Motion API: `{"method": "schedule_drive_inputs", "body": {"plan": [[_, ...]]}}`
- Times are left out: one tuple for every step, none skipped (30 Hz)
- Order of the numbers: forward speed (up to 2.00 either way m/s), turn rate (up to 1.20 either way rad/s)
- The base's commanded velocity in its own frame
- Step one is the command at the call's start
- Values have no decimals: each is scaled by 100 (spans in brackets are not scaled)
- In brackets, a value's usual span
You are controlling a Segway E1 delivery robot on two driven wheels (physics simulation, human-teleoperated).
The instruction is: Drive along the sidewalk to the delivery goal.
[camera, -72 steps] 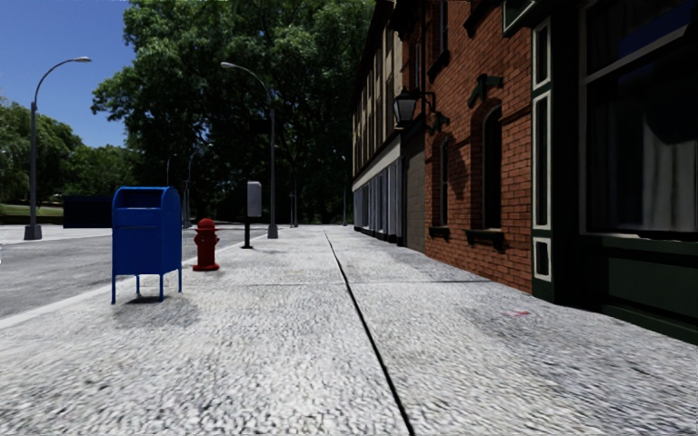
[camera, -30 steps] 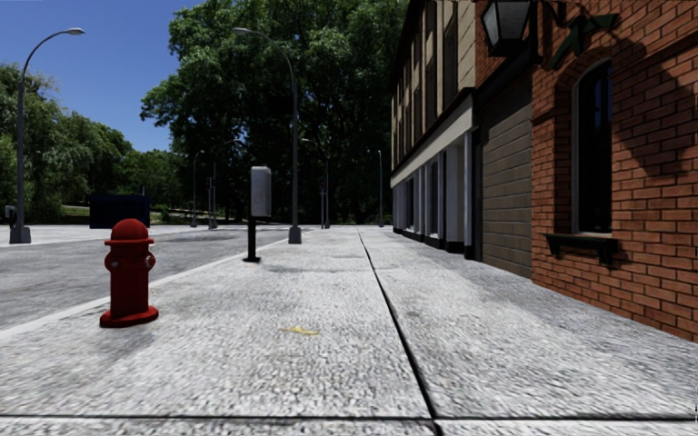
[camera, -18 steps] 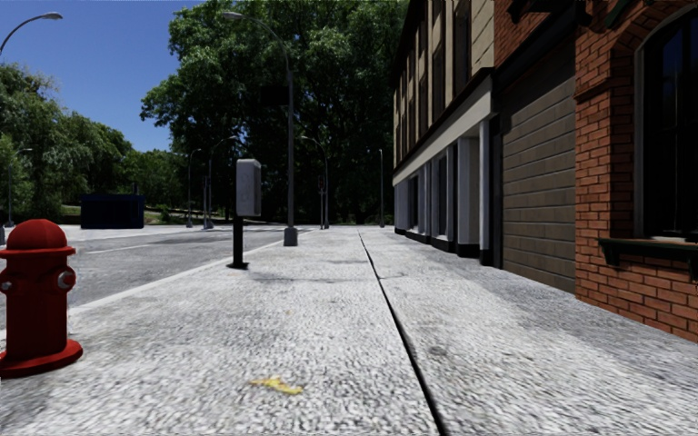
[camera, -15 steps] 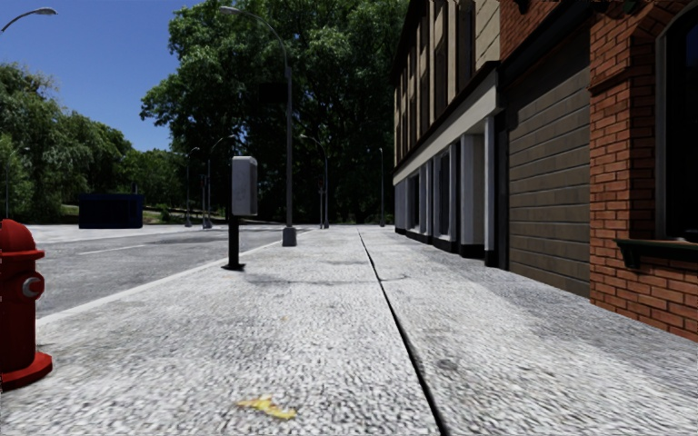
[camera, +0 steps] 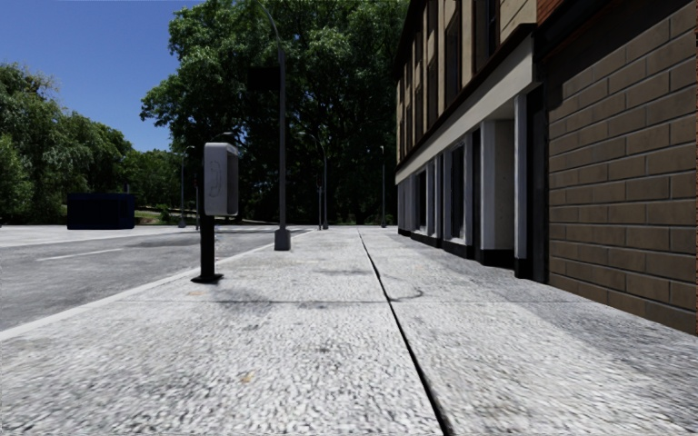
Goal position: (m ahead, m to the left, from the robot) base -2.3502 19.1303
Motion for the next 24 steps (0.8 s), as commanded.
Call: {"method": "schedule_drive_inputs", "body": {"plan": [[200, 0], [200, 0], [200, 0], [200, 0], [200, 0], [200, 0], [200, 0], [200, 0], [200, 0], [200, 0], [200, 0], [200, 0], [200, 0], [200, 0], [200, 0], [200, 0], [200, 0], [200, 0], [200, 0], [200, 0], [200, 0], [200, 0], [200, 0], [200, 0]]}}
